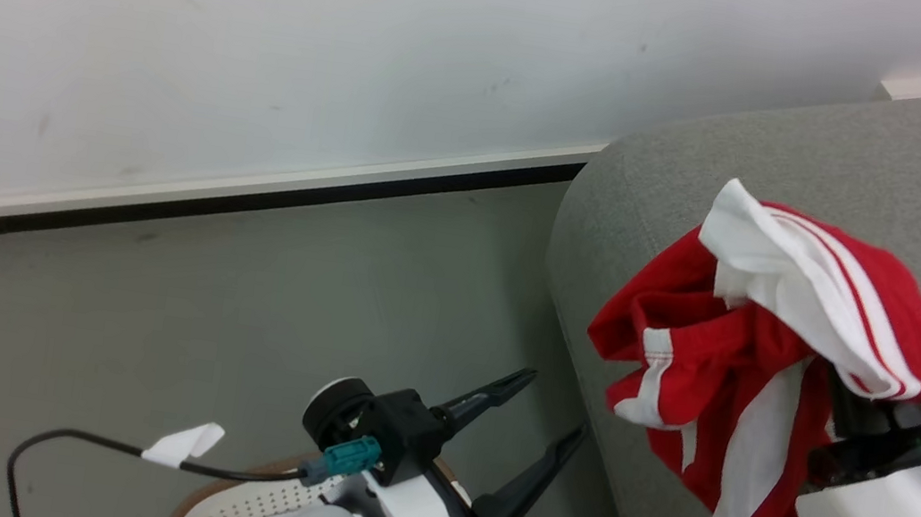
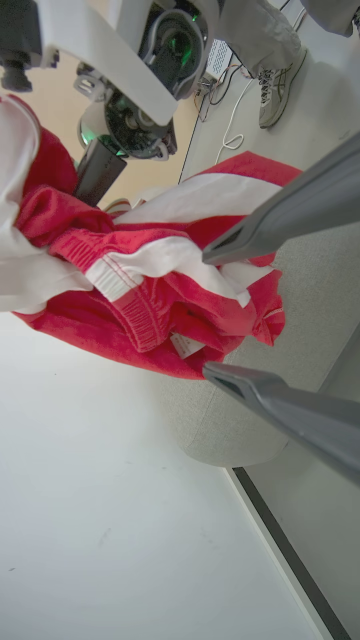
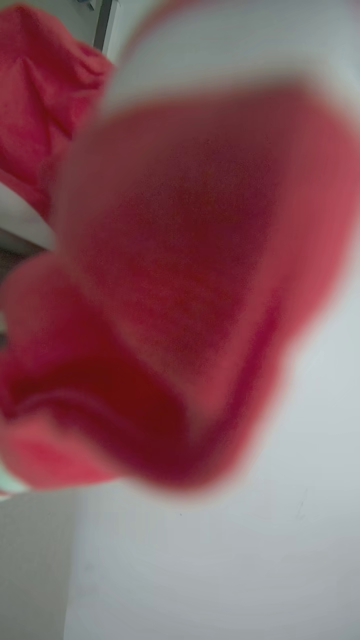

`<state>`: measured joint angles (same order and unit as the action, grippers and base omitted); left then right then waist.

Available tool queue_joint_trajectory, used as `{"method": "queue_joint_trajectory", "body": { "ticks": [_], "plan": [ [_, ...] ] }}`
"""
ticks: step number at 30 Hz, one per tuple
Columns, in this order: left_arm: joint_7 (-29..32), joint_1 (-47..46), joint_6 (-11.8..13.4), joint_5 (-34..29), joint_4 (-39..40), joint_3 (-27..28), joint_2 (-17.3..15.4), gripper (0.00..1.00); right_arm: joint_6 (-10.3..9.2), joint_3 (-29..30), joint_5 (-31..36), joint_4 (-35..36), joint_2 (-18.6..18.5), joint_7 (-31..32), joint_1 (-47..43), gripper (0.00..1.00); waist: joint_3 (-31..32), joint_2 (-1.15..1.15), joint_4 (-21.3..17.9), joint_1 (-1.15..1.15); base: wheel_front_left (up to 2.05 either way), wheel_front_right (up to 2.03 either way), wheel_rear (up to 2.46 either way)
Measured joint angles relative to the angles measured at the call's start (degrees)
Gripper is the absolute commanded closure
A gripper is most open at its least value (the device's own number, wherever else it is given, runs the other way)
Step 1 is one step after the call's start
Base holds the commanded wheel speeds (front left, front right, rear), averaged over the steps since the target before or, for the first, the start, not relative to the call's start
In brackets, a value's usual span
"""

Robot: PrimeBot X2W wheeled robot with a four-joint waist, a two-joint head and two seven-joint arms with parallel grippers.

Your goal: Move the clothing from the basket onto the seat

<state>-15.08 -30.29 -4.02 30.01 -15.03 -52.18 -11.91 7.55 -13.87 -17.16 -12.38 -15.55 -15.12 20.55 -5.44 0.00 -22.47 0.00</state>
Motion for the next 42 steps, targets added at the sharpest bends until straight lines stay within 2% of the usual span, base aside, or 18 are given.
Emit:
{"method": "queue_joint_trajectory", "body": {
  "ticks": [7,10,17,23,27,31,34,42],
  "plan": [
    [0.8,-0.7,-0.1,0.0,0.2,0.1,-1.6,0.00,0.00,1.0,0.1,-1.6,-5.6,0.5,8.5,1.00,-3.7,0.00,2.2,0.00,0.00,0.00,0.00],
    [1.5,-1.5,-0.1,-0.1,1.3,0.3,-2.5,0.00,0.00,2.9,-1.8,-2.8,-7.4,1.0,12.6,1.00,-6.0,0.00,3.1,0.00,0.00,0.00,0.00],
    [3.3,-2.8,-0.1,-0.8,4.8,0.8,-6.4,0.00,0.00,5.7,-7.3,-8.8,-14.2,2.3,23.7,1.00,-13.1,0.00,4.7,0.01,0.00,0.00,0.00],
    [4.8,-4.9,-0.1,-1.7,8.4,1.4,-9.5,0.00,0.00,8.2,-9.3,-14.8,-17.4,3.6,31.1,1.00,-19.3,0.00,5.9,0.01,0.00,0.00,0.00],
    [6.1,-6.0,0.1,-1.8,10.5,2.1,-11.2,0.00,0.01,13.6,-10.7,-20.0,-17.8,3.6,35.1,1.00,-23.3,0.00,6.6,0.02,0.00,0.00,0.00],
    [6.8,-6.7,0.1,-2.0,12.1,2.6,-13.1,0.00,0.00,18.6,-6.7,-26.2,-19.4,3.8,39.2,1.00,-27.1,0.00,7.1,0.01,0.00,0.00,0.00],
    [6.9,-7.1,0.5,-2.1,12.8,3.2,-13.9,0.00,0.01,17.7,-2.9,-30.0,-19.3,6.7,40.0,1.00,-29.3,0.00,7.7,0.01,0.00,0.00,0.00],
    [6.3,-7.3,0.6,-1.7,13.3,3.8,-14.5,0.00,0.00,18.8,0.3,-42.1,-17.2,15.8,38.1,1.00,-31.3,0.00,9.4,0.01,0.00,0.00,0.00]
  ]
}}
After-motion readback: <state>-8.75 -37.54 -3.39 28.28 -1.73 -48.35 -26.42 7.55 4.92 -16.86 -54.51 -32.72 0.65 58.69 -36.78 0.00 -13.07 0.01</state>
